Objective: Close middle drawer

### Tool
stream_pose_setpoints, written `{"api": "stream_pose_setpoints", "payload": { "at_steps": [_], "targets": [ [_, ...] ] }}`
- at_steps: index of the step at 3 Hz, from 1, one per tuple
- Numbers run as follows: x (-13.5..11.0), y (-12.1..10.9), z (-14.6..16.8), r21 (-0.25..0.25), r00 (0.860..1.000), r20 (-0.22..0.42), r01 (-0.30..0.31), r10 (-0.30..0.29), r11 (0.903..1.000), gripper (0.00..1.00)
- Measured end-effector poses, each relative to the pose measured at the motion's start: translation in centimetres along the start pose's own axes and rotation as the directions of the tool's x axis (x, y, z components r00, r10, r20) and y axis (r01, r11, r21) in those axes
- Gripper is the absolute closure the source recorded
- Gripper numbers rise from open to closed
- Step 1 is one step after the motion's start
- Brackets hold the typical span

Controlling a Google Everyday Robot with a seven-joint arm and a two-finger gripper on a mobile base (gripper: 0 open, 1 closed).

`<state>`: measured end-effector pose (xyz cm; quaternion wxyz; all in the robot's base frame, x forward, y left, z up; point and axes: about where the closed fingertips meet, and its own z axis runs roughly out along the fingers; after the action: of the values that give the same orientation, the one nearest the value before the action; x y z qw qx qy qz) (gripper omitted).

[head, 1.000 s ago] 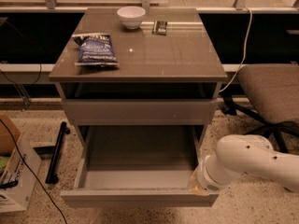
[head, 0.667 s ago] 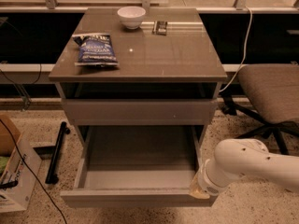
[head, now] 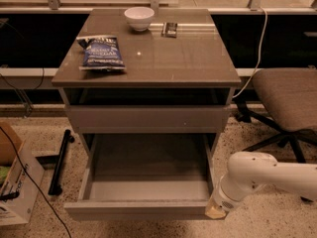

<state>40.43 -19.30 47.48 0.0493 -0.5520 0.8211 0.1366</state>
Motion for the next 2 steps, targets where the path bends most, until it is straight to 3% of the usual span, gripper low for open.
{"api": "stream_pose_setpoints", "payload": {
  "at_steps": [1, 2],
  "targets": [
    [0.5, 0.0, 0.9, -0.024, 1.0, -0.005, -0.013, 0.013, 0.9996, 1.0],
    [0.1, -0.2, 2.3, -0.004, 0.999, -0.03, -0.012, 0.012, 0.9999, 1.0]
  ]
}}
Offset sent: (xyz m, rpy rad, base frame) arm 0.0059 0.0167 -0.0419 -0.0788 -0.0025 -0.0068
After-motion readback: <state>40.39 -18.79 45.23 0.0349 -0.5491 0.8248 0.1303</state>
